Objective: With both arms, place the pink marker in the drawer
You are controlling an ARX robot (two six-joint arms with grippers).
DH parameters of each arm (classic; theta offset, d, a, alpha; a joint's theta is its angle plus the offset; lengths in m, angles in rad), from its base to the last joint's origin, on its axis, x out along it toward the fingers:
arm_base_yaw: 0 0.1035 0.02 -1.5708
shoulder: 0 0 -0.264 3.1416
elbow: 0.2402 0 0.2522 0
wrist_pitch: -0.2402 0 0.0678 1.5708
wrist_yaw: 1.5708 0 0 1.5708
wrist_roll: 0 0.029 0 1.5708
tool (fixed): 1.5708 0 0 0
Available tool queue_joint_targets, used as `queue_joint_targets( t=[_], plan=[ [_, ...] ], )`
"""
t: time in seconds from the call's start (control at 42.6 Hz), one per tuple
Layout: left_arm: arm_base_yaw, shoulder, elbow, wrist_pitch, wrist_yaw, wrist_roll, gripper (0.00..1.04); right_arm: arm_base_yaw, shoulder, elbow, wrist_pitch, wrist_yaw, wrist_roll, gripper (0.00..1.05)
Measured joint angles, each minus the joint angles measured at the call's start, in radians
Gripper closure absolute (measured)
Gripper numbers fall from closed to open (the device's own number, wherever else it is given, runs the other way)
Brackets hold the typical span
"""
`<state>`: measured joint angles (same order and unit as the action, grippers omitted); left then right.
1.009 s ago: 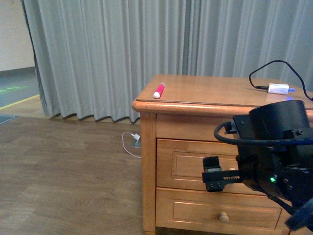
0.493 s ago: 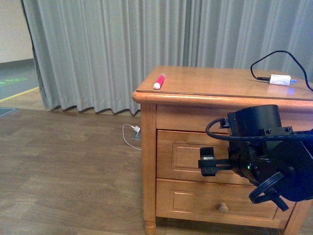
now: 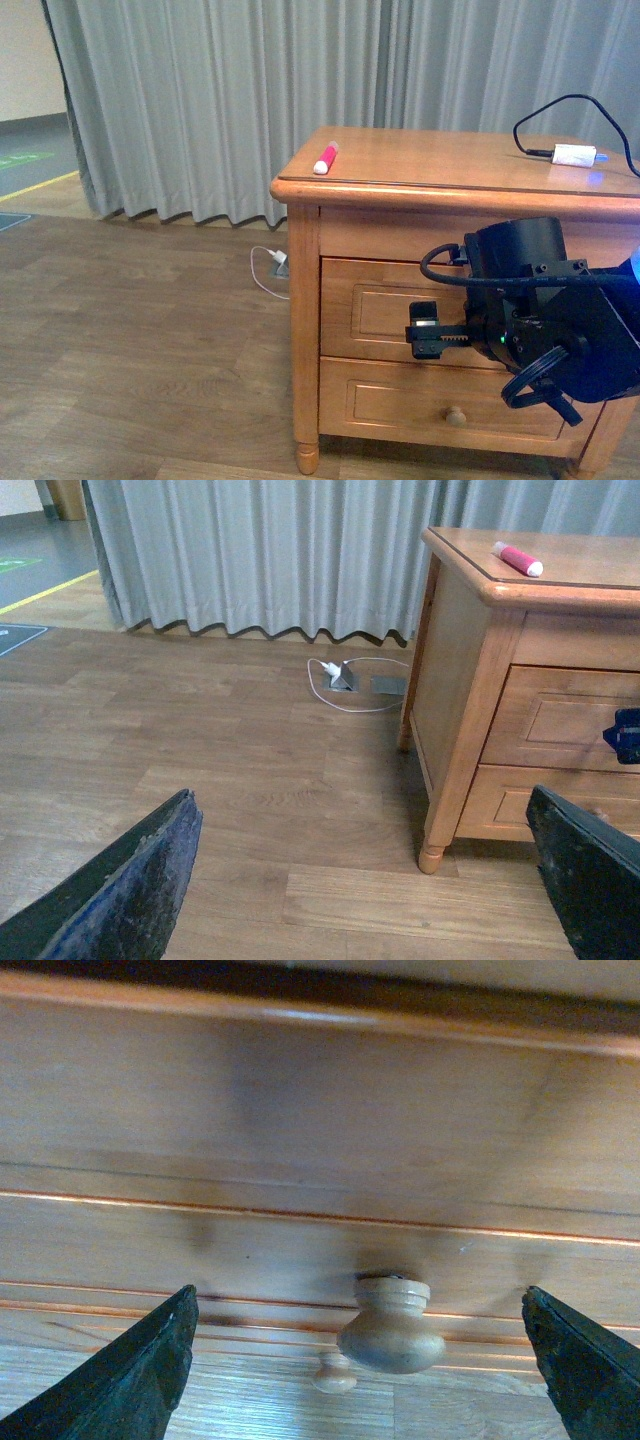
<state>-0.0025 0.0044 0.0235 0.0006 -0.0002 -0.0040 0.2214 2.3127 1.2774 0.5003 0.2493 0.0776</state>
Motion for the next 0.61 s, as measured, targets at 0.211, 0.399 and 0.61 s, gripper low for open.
queue_joint_targets(
  t=[0.211, 0.399, 0.61],
  plan=[
    [0.000, 0.000, 0.000, 0.000, 0.000, 0.000, 0.06, -0.003, 0.003, 0.003, -0.001, 0.009, 0.001, 0.15],
    [0.000, 0.000, 0.000, 0.000, 0.000, 0.000, 0.06, -0.012, 0.003, 0.003, -0.008, 0.012, 0.004, 0.49],
    [0.000, 0.000, 0.000, 0.000, 0.000, 0.000, 0.06, -0.015, 0.003, 0.018, -0.058, 0.007, -0.002, 0.81]
  ],
)
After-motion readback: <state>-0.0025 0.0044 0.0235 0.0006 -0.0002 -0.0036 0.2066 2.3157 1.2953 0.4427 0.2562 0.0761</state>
